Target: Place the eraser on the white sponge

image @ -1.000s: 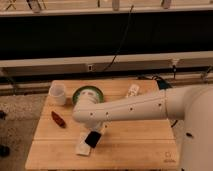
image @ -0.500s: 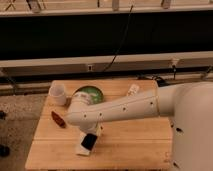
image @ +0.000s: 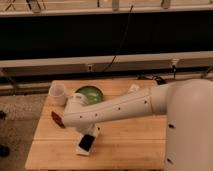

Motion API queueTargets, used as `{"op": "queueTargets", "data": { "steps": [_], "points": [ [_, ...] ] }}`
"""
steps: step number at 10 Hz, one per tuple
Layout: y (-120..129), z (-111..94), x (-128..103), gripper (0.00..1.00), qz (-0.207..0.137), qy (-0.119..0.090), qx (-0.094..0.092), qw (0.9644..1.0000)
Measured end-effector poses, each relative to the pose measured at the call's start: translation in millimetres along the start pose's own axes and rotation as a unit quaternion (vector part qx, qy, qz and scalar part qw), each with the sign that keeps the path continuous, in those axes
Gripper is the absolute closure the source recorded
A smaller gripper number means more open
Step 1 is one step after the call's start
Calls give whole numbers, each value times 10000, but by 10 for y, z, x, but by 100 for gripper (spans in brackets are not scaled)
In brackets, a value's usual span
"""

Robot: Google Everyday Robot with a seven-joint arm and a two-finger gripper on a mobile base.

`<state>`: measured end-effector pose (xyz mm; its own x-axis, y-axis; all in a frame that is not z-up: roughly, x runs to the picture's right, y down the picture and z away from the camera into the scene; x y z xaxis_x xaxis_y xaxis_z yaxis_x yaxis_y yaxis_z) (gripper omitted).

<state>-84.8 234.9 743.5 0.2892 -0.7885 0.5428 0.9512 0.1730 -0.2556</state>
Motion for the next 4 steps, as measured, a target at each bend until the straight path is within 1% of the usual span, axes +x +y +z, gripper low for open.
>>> {"op": "queueTargets", "data": {
  "steps": [4],
  "points": [
    [-50,-3,-15,100,-36,18,3,10000]
  ]
}}
